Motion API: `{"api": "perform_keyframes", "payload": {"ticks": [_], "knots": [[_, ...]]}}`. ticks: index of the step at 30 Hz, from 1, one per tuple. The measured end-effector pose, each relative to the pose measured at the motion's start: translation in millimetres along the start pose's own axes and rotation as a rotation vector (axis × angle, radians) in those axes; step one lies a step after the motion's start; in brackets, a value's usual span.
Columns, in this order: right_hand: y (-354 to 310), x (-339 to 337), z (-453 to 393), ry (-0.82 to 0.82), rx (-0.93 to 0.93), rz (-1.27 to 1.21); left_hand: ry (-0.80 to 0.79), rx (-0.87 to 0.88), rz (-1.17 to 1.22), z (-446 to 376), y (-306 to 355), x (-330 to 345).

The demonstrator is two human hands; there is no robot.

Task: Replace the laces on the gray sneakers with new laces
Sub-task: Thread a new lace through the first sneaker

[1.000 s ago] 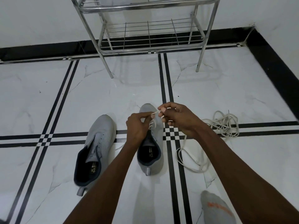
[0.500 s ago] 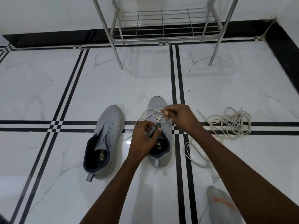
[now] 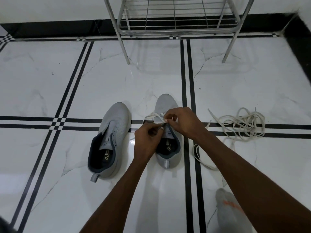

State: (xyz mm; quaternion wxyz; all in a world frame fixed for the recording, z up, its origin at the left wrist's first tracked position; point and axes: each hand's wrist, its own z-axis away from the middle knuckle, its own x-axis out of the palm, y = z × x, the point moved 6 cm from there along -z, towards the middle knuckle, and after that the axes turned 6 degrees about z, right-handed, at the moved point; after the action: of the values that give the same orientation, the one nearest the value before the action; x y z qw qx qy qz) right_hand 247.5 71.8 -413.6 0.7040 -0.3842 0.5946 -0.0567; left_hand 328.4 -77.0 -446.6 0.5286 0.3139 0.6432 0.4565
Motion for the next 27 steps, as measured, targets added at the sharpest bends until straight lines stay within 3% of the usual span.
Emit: {"api": "perform_keyframes", "payload": {"ticks": [9, 13, 22, 27], "knots": [[-9, 8, -2, -0.135, -0.034, 0.132, 0.027, -0.332, 0.300, 0, -22, 5], [-9, 19, -6, -0.257, 0.028, 0.210, 0.019, -0.354, 0.306, 2, -23, 8], [-8, 26, -8, -0.317, 0.169, 0.294, 0.034, -0.373, 0.324, 3, -20, 10], [-15, 24, -11, -0.380, 0.157, 0.338, 0.008, -0.325, 0.267, 4, -17, 10]]}}
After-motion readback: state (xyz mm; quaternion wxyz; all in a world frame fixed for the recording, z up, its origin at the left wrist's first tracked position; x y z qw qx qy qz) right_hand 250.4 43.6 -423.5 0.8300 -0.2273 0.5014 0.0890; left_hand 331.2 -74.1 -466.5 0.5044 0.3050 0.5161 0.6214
